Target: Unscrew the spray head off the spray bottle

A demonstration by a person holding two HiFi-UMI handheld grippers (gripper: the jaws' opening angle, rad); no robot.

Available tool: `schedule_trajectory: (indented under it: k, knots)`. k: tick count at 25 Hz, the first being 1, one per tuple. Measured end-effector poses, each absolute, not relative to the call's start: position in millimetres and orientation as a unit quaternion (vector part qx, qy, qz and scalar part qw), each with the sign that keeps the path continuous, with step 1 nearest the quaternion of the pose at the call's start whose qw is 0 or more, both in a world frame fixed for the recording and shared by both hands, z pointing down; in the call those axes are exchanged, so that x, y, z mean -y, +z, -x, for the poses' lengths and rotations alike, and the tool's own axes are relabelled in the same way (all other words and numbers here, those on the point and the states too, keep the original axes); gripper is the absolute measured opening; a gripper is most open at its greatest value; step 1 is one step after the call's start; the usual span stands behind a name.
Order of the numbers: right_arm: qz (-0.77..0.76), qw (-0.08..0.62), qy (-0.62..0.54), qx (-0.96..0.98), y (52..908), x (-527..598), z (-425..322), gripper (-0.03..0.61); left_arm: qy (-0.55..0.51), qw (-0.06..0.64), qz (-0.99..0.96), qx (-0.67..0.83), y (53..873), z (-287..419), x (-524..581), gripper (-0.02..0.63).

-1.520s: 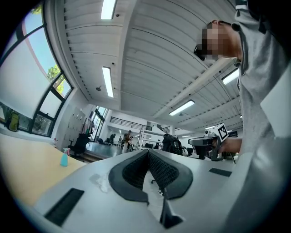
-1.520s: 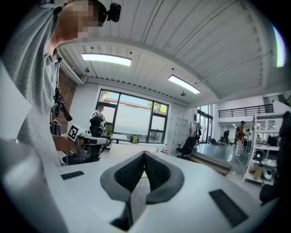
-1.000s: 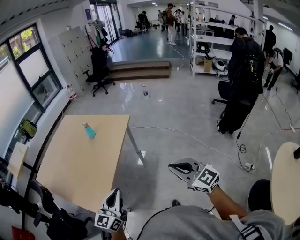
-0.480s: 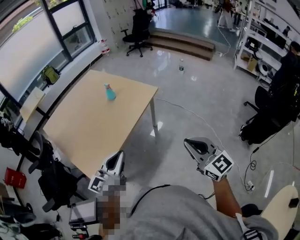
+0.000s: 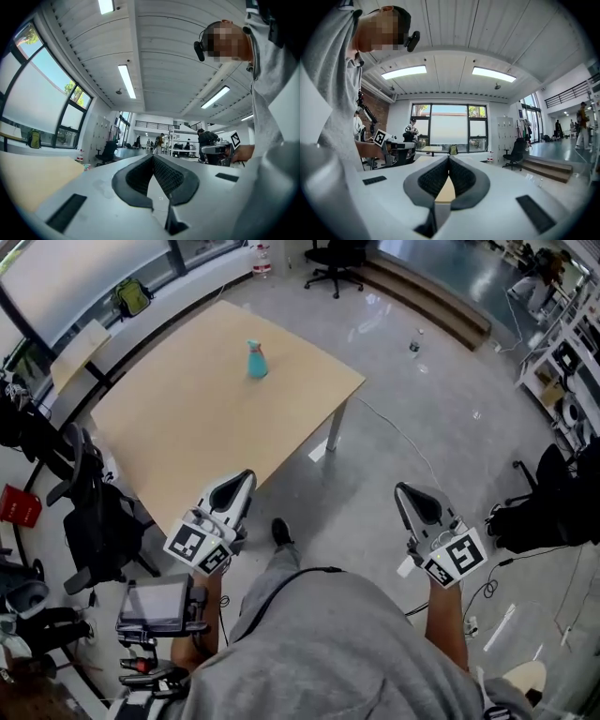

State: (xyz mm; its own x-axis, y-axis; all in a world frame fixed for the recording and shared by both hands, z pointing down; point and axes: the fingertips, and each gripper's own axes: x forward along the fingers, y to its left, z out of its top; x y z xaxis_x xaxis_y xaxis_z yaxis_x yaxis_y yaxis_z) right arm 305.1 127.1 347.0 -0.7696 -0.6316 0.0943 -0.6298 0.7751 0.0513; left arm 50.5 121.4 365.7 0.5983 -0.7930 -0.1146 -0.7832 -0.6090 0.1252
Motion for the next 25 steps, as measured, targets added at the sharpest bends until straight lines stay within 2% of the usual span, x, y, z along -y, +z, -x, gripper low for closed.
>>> schedule_trajectory:
  k: [10, 17, 25]
  knots:
    - [-0.334, 0.069, 0.006, 0.94, 333.8, 28.3, -210.1, 0.005, -0.086, 0.035, -0.904, 0.418, 352.7, 15.3, 47.8, 0.005]
    - [-0.338, 0.073, 0.007, 0.938, 339.3, 96.3, -134.8, 0.005, -0.074, 0.043, -0.916, 0.393, 377.2, 71.0, 123.7, 0.005]
    - [-0.338, 0.093, 0.025, 0.936, 344.8, 150.3, -118.4, 0.005, -0.066, 0.084, -0.906, 0.409, 420.4, 99.3, 185.8, 0.005]
